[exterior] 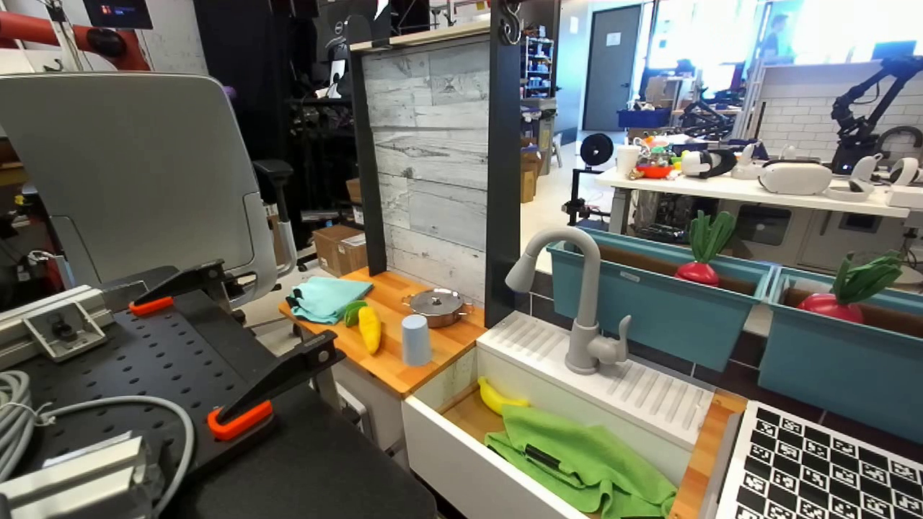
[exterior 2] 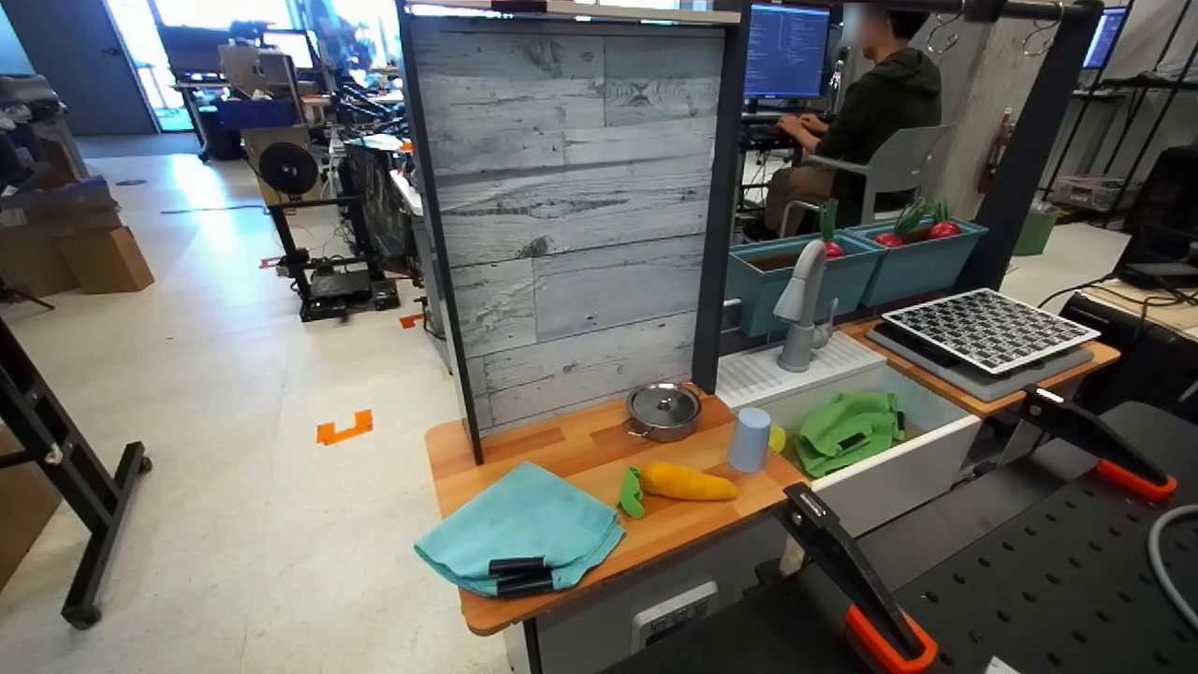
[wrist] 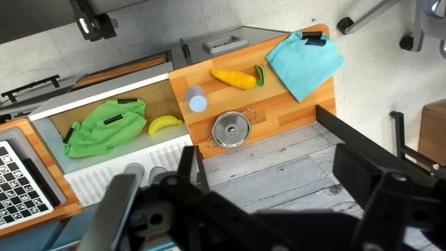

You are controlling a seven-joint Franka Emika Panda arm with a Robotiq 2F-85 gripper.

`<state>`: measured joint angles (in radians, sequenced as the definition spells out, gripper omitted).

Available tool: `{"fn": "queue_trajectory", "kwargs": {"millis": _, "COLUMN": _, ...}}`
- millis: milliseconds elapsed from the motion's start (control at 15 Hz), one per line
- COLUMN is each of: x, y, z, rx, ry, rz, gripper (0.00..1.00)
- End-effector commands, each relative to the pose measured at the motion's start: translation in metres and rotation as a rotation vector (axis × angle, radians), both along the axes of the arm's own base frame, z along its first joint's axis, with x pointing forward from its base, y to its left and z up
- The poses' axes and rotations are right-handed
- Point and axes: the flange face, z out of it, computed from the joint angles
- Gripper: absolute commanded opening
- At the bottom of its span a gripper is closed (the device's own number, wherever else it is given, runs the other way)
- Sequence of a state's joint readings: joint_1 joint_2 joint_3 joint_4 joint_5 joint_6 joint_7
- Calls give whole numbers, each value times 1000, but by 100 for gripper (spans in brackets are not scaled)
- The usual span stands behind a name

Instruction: Uncover the pot and put the lid on the counter

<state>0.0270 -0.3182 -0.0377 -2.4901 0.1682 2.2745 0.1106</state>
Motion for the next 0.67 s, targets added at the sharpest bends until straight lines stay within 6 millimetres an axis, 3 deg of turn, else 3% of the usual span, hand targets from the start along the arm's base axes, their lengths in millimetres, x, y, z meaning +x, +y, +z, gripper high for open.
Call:
{"fn": "queue_trajectory", "kwargs": {"millis": 0, "x": 25, "y": 4, "z": -37, "rx": -23, "ry": -45, "rz": -33, "gripper": 100}}
{"fn": "queue_trajectory", "kwargs": {"millis": 600, "x": 83, "y": 13, "z": -164, "rx": -97, "ry": -82, "rz": -88, "gripper": 100}}
